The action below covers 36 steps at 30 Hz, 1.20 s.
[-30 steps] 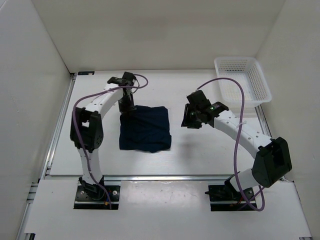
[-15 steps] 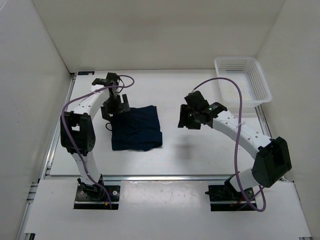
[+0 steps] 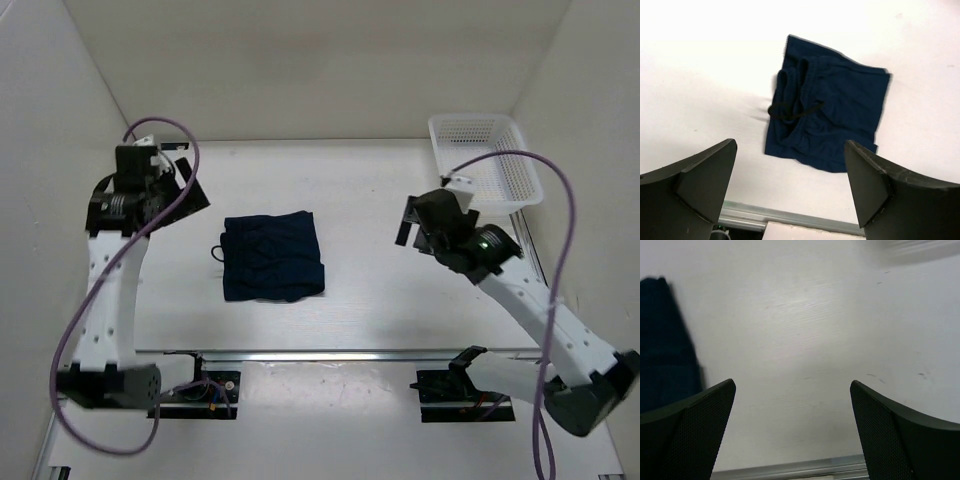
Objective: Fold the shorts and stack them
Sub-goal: Fold the shorts
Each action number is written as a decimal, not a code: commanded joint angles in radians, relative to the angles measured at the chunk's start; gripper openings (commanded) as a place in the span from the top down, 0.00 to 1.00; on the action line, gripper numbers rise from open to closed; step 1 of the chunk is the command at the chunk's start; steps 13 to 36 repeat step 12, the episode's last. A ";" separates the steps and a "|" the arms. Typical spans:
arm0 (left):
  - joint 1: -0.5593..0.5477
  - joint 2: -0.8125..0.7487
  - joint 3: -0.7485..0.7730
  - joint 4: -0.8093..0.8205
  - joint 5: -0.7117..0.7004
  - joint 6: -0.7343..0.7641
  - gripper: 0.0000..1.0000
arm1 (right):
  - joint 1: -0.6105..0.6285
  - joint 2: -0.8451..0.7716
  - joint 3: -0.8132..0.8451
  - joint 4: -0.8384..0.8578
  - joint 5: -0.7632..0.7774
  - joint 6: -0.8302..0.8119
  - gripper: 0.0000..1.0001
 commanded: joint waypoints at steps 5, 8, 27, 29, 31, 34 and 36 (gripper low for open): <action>0.005 -0.339 -0.177 0.089 -0.003 -0.051 0.00 | -0.013 -0.224 -0.032 -0.224 0.337 0.106 0.00; 0.005 -0.423 -0.214 0.089 -0.003 -0.077 0.00 | -0.013 -0.286 -0.074 -0.224 0.328 0.106 0.00; 0.005 -0.500 -0.234 0.080 -0.003 -0.110 0.00 | -0.013 -0.307 -0.105 -0.224 0.306 0.117 0.00; 0.005 -0.500 -0.234 0.080 -0.003 -0.110 0.00 | -0.013 -0.307 -0.105 -0.224 0.306 0.117 0.00; 0.005 -0.500 -0.234 0.080 -0.003 -0.110 0.00 | -0.013 -0.307 -0.105 -0.224 0.306 0.117 0.00; 0.005 -0.500 -0.234 0.080 -0.003 -0.110 0.00 | -0.013 -0.307 -0.105 -0.224 0.306 0.117 0.00; 0.005 -0.500 -0.234 0.080 -0.003 -0.110 0.00 | -0.013 -0.307 -0.105 -0.224 0.306 0.117 0.00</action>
